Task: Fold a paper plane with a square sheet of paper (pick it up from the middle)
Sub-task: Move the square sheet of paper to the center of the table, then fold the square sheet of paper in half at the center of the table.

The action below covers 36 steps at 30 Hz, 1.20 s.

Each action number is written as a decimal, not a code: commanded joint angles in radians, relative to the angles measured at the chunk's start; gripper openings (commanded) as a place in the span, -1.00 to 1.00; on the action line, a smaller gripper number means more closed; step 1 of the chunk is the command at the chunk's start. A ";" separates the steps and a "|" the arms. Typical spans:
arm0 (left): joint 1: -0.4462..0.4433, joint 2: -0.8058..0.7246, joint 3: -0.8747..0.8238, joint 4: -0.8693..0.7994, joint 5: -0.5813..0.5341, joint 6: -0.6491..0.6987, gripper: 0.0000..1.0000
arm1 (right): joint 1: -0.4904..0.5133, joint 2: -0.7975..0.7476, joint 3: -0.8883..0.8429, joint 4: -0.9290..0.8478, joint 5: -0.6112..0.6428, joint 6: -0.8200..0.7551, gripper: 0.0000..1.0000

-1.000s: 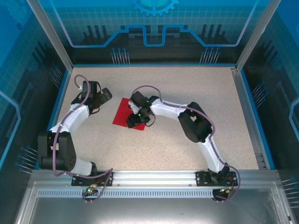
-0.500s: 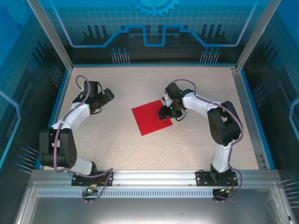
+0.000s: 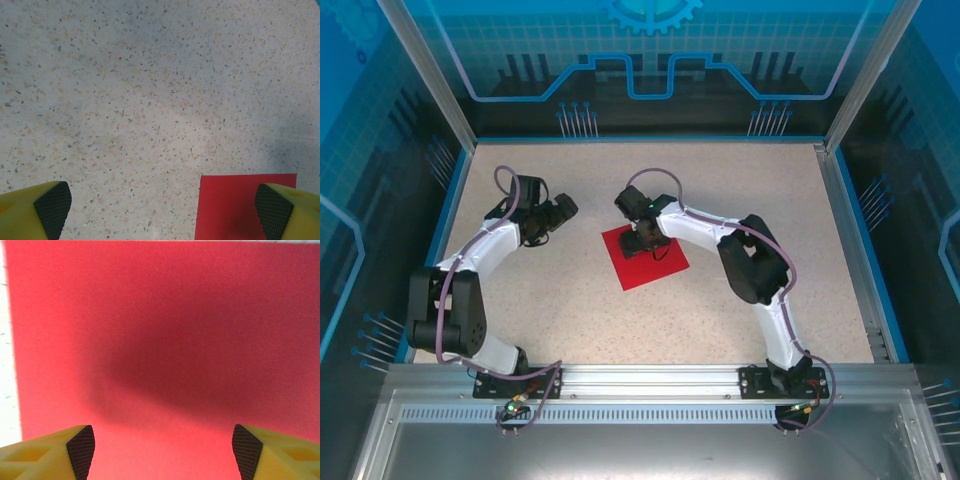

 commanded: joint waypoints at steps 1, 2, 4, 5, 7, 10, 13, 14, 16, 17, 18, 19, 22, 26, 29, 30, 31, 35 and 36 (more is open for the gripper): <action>-0.006 0.019 0.003 -0.019 0.025 -0.023 0.97 | -0.016 0.054 0.053 -0.060 0.031 0.023 0.55; -0.007 0.021 0.008 -0.022 0.025 -0.021 0.97 | -0.022 0.064 0.053 -0.065 0.028 0.020 0.55; -0.010 0.024 0.011 -0.028 0.021 -0.018 0.97 | -0.047 0.072 0.036 -0.065 0.018 0.020 0.56; -0.010 0.024 0.013 -0.030 0.019 -0.016 0.97 | -0.065 0.072 0.018 -0.060 0.005 0.021 0.56; -0.012 0.027 0.016 -0.033 0.019 -0.015 0.97 | -0.096 0.068 -0.017 -0.057 -0.003 0.021 0.55; -0.016 0.030 0.021 -0.036 0.021 -0.013 0.97 | -0.147 0.047 -0.075 -0.049 0.007 0.029 0.55; -0.027 0.032 0.026 -0.039 0.024 -0.007 0.97 | -0.201 0.016 -0.126 -0.038 0.002 0.046 0.53; -0.033 0.032 0.027 -0.040 0.027 -0.005 0.97 | -0.211 0.006 -0.132 -0.031 -0.007 0.041 0.53; -0.046 0.038 0.036 -0.046 0.027 0.000 0.97 | -0.214 -0.008 -0.124 -0.029 -0.018 0.023 0.53; -0.051 0.041 0.040 -0.049 0.026 0.001 0.97 | -0.212 -0.016 -0.106 -0.037 -0.024 0.019 0.53; -0.055 0.044 0.044 -0.053 0.024 0.001 0.97 | -0.210 -0.023 -0.086 -0.050 -0.022 0.025 0.53; -0.057 0.044 0.046 -0.053 0.024 -0.001 0.97 | -0.208 -0.032 -0.069 -0.059 -0.021 0.031 0.54; -0.062 0.049 0.042 -0.049 0.024 -0.012 0.97 | -0.195 -0.049 -0.030 -0.087 -0.012 0.067 0.72; -0.069 0.056 0.035 -0.039 0.024 -0.016 0.97 | -0.162 -0.019 -0.008 -0.127 0.035 0.098 0.99; -0.070 0.067 0.037 -0.037 0.027 -0.024 0.97 | -0.154 0.012 -0.001 -0.141 0.020 0.116 0.99; -0.070 0.071 0.040 -0.039 0.027 -0.028 0.97 | -0.153 0.019 -0.002 -0.140 0.008 0.120 0.99; -0.070 0.076 0.041 -0.039 0.028 -0.029 0.97 | -0.153 0.024 -0.001 -0.139 0.001 0.123 0.99; -0.070 0.090 0.045 -0.039 0.035 -0.026 0.97 | -0.161 0.044 0.002 -0.148 -0.007 0.135 0.95; -0.070 0.094 0.046 -0.039 0.036 -0.026 0.97 | -0.165 0.046 -0.004 -0.146 -0.010 0.137 0.93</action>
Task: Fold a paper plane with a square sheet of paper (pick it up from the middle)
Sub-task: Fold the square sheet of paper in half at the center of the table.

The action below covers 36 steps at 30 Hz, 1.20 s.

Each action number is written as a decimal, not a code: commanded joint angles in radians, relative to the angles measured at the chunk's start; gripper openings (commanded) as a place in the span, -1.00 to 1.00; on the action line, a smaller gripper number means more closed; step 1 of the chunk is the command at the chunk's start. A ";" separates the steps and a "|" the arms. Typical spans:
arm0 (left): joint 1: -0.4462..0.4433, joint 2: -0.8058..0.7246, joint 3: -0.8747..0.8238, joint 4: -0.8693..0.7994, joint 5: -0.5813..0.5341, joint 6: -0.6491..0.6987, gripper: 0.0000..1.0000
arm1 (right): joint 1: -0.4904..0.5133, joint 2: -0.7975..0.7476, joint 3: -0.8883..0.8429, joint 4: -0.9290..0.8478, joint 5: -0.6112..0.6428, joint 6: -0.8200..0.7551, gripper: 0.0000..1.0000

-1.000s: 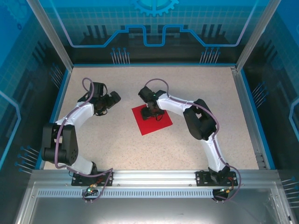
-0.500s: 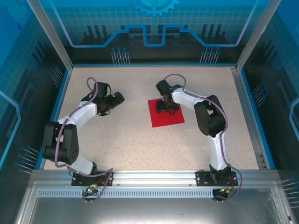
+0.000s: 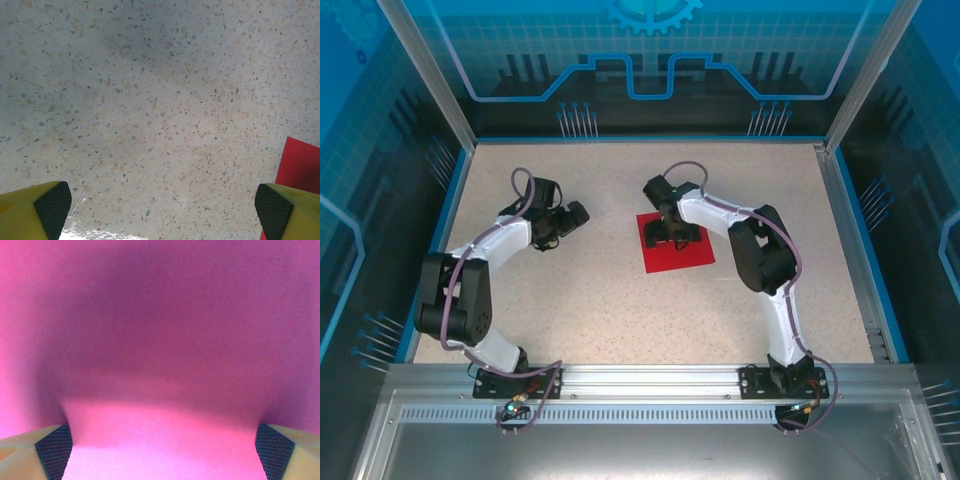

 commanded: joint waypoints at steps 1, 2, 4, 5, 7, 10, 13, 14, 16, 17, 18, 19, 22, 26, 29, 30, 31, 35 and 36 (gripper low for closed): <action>-0.005 0.016 0.030 -0.018 0.031 -0.025 0.97 | -0.009 0.038 0.008 -0.041 -0.019 0.030 0.92; -0.005 0.019 0.031 -0.018 0.033 -0.024 0.97 | -0.012 0.037 0.006 -0.040 -0.022 0.030 0.91; -0.004 0.022 0.033 -0.020 0.035 -0.022 0.97 | -0.017 0.035 0.005 -0.040 -0.025 0.030 0.89; -0.005 0.024 0.034 -0.020 0.035 -0.023 0.97 | -0.019 0.037 0.008 -0.040 -0.028 0.030 0.87; -0.005 0.026 0.037 -0.023 0.035 -0.020 0.97 | -0.020 0.033 0.020 -0.047 -0.032 0.029 0.85; -0.005 0.026 0.039 -0.026 0.035 -0.021 0.97 | -0.019 0.009 0.032 -0.045 -0.028 0.027 0.85; -0.005 0.028 0.039 -0.027 0.036 -0.022 0.97 | -0.019 -0.016 0.041 -0.038 -0.015 0.023 0.88; -0.005 0.029 0.038 -0.028 0.036 -0.023 0.97 | -0.019 -0.017 0.046 -0.039 -0.010 0.022 0.89; -0.005 0.030 0.039 -0.028 0.036 -0.023 0.97 | -0.019 -0.011 0.051 -0.041 -0.005 0.021 0.91; -0.005 0.031 0.038 -0.027 0.036 -0.024 0.97 | -0.019 -0.008 0.051 -0.040 -0.005 0.019 0.91; -0.005 0.032 0.039 -0.028 0.036 -0.024 0.97 | -0.020 -0.005 0.050 -0.040 -0.004 0.020 0.92; -0.005 0.032 0.039 -0.027 0.033 -0.025 0.97 | -0.020 -0.003 0.049 -0.039 -0.004 0.023 0.92; -0.005 0.033 0.039 -0.027 0.036 -0.024 0.97 | -0.019 -0.010 0.039 -0.034 0.006 0.035 0.92; -0.006 0.041 0.042 -0.028 0.041 -0.024 0.97 | -0.021 -0.015 0.023 -0.023 0.022 0.046 0.93; -0.004 0.044 0.043 -0.028 0.043 -0.023 0.97 | -0.022 0.012 0.029 -0.034 0.021 0.048 0.93; -0.006 0.044 0.041 -0.027 0.043 -0.022 0.97 | -0.022 0.023 0.028 -0.036 0.018 0.047 0.92; -0.006 0.044 0.042 -0.028 0.043 -0.022 0.97 | -0.022 0.030 0.026 -0.038 0.014 0.045 0.92; -0.006 0.045 0.041 -0.032 0.043 -0.023 0.97 | -0.024 0.048 -0.002 -0.023 -0.026 0.040 0.88; -0.006 0.046 0.041 -0.031 0.044 -0.021 0.97 | -0.024 0.053 -0.009 -0.021 -0.032 0.038 0.87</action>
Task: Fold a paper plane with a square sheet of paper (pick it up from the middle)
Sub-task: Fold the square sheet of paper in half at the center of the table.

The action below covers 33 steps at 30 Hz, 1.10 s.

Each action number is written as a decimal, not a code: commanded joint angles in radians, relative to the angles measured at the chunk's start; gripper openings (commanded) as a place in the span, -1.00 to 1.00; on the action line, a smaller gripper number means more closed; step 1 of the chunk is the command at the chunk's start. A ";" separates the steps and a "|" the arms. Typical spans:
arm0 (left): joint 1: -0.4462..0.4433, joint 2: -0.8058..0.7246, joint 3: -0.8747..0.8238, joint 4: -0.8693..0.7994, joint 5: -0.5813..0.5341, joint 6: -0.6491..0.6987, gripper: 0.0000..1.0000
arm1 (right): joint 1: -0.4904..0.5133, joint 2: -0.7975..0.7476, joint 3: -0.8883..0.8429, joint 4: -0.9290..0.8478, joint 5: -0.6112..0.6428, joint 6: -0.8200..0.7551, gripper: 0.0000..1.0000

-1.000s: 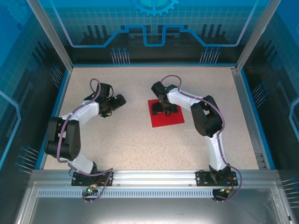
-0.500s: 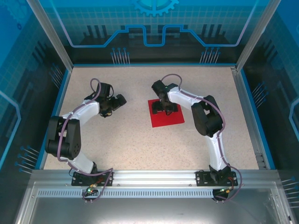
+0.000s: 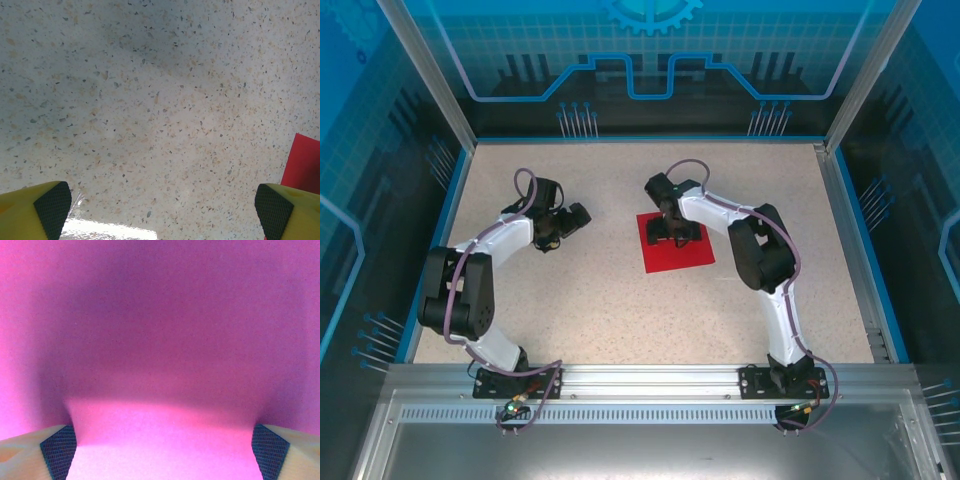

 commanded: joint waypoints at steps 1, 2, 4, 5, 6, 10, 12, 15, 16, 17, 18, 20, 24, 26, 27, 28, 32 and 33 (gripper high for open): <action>-0.007 0.011 0.028 -0.025 0.024 -0.021 0.97 | -0.012 0.042 -0.035 -0.014 -0.038 0.009 0.86; -0.006 0.011 0.028 -0.025 0.023 -0.022 0.97 | -0.012 0.049 -0.039 -0.015 -0.038 0.009 0.85; -0.007 0.011 0.028 -0.026 0.024 -0.021 0.97 | -0.017 0.057 -0.046 -0.016 -0.045 0.009 0.82; -0.005 0.011 0.029 -0.026 0.024 -0.018 0.97 | -0.016 0.059 -0.050 -0.015 -0.044 0.010 0.78; -0.006 0.012 0.030 -0.026 0.025 -0.019 0.97 | -0.018 0.060 -0.053 -0.015 -0.040 0.010 0.74; -0.006 0.014 0.030 -0.029 0.027 -0.019 0.97 | -0.017 0.067 -0.052 -0.018 -0.028 0.010 0.61; -0.007 0.014 0.030 -0.032 0.026 -0.019 0.97 | -0.017 0.067 -0.051 -0.018 -0.026 0.012 0.58; -0.007 0.013 0.031 -0.034 0.026 -0.019 0.97 | -0.018 0.052 -0.057 -0.006 -0.035 0.014 0.54; -0.007 0.013 0.031 -0.035 0.026 -0.019 0.97 | -0.018 0.042 -0.060 0.001 -0.044 0.014 0.51; -0.007 0.013 0.031 -0.036 0.026 -0.019 0.97 | -0.019 0.029 -0.060 0.010 -0.059 0.012 0.45; -0.007 0.014 0.031 -0.035 0.028 -0.019 0.97 | -0.017 0.016 -0.060 0.022 -0.077 0.010 0.40; -0.008 0.013 0.033 -0.035 0.030 -0.019 0.97 | -0.017 -0.024 -0.060 0.049 -0.138 0.006 0.20; -0.025 0.015 0.040 -0.033 0.049 0.005 0.92 | -0.023 -0.103 -0.081 0.149 -0.376 -0.007 -0.30; -0.034 0.017 0.042 -0.032 0.050 0.007 0.90 | -0.045 -0.155 -0.147 0.286 -0.562 0.033 -0.47; -0.037 0.016 0.040 -0.030 0.050 0.006 0.90 | -0.056 -0.171 -0.175 0.343 -0.627 0.060 -0.52; -0.040 0.013 0.037 -0.023 0.052 0.006 0.90 | -0.067 -0.185 -0.199 0.397 -0.697 0.090 -0.57; -0.048 0.010 0.028 0.002 0.071 -0.002 0.90 | -0.093 -0.205 -0.242 0.511 -0.849 0.158 -0.61; -0.051 0.010 0.028 0.007 0.077 -0.002 0.90 | -0.097 -0.205 -0.252 0.539 -0.878 0.174 -0.62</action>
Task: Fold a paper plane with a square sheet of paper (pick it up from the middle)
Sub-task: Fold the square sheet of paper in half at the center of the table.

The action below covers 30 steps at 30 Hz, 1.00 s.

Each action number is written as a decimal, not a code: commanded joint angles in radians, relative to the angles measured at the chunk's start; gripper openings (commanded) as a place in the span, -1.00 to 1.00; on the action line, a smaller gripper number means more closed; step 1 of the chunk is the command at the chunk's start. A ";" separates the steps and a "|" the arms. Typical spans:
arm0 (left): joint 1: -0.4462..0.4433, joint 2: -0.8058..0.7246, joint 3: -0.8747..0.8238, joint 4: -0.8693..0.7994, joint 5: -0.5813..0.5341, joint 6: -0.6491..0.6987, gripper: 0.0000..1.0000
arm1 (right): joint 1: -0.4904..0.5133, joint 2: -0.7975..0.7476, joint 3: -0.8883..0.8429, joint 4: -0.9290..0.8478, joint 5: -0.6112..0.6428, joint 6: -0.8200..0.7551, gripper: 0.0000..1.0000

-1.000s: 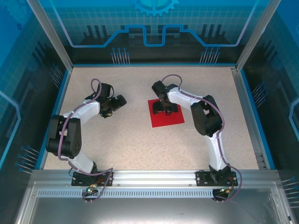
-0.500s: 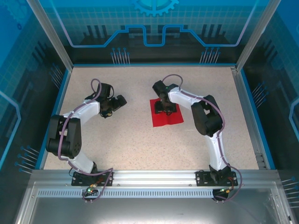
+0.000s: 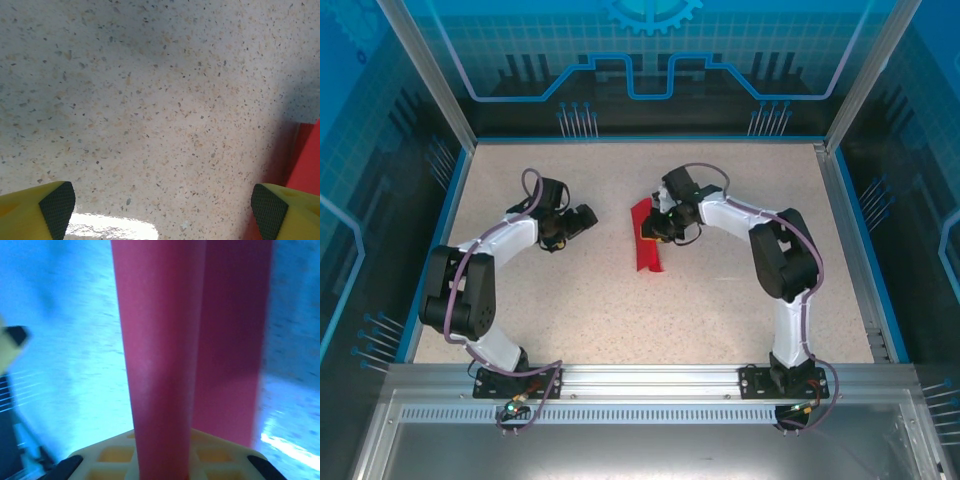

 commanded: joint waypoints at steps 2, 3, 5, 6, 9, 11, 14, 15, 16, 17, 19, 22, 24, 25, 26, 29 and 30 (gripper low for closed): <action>-0.020 0.007 0.019 0.022 0.053 -0.006 0.90 | -0.032 -0.029 -0.046 0.209 -0.273 0.116 -0.61; -0.023 0.007 0.018 0.028 0.057 -0.006 0.89 | -0.036 -0.027 -0.057 0.242 -0.296 0.137 -0.61; -0.035 0.006 0.016 0.047 0.067 -0.009 0.89 | -0.039 -0.023 -0.065 0.262 -0.291 0.145 -0.61; -0.040 0.007 0.014 0.053 0.071 -0.010 0.89 | -0.040 -0.017 -0.056 0.231 -0.268 0.127 -0.61; -0.058 0.011 0.016 0.074 0.082 -0.010 0.88 | -0.044 0.014 -0.037 0.154 -0.204 0.075 -0.61; -0.069 0.016 0.018 0.083 0.092 -0.010 0.84 | -0.046 0.035 -0.039 0.127 -0.174 0.048 -0.61; -0.089 0.024 0.022 0.100 0.107 -0.012 0.81 | -0.051 0.054 -0.052 0.113 -0.141 0.028 -0.61; -0.095 0.027 0.022 0.106 0.113 -0.013 0.81 | -0.051 0.059 -0.052 0.101 -0.124 0.018 -0.61; -0.101 0.031 0.022 0.114 0.118 -0.016 0.79 | -0.052 0.064 -0.053 0.086 -0.106 0.004 -0.61; -0.108 0.036 0.023 0.120 0.126 -0.018 0.78 | -0.054 0.067 -0.057 0.073 -0.088 -0.004 -0.60; -0.118 0.046 0.025 0.131 0.133 -0.025 0.77 | -0.058 0.067 -0.069 0.066 -0.054 -0.016 -0.60; -0.134 0.060 0.034 0.137 0.141 -0.027 0.76 | -0.060 0.066 -0.072 0.041 -0.004 -0.041 -0.57; -0.144 0.066 0.040 0.139 0.143 -0.028 0.74 | -0.060 0.067 -0.070 0.023 0.017 -0.058 -0.56; -0.150 0.069 0.041 0.142 0.145 -0.030 0.74 | -0.059 0.066 -0.072 0.013 0.036 -0.062 -0.55; -0.155 0.073 0.042 0.144 0.148 -0.033 0.73 | -0.060 0.068 -0.070 0.005 0.056 -0.064 -0.55; -0.168 0.083 0.043 0.154 0.150 -0.043 0.72 | -0.055 0.067 -0.066 -0.014 0.096 -0.068 -0.50; -0.171 0.086 0.042 0.155 0.151 -0.045 0.71 | -0.052 0.068 -0.062 -0.025 0.112 -0.069 -0.49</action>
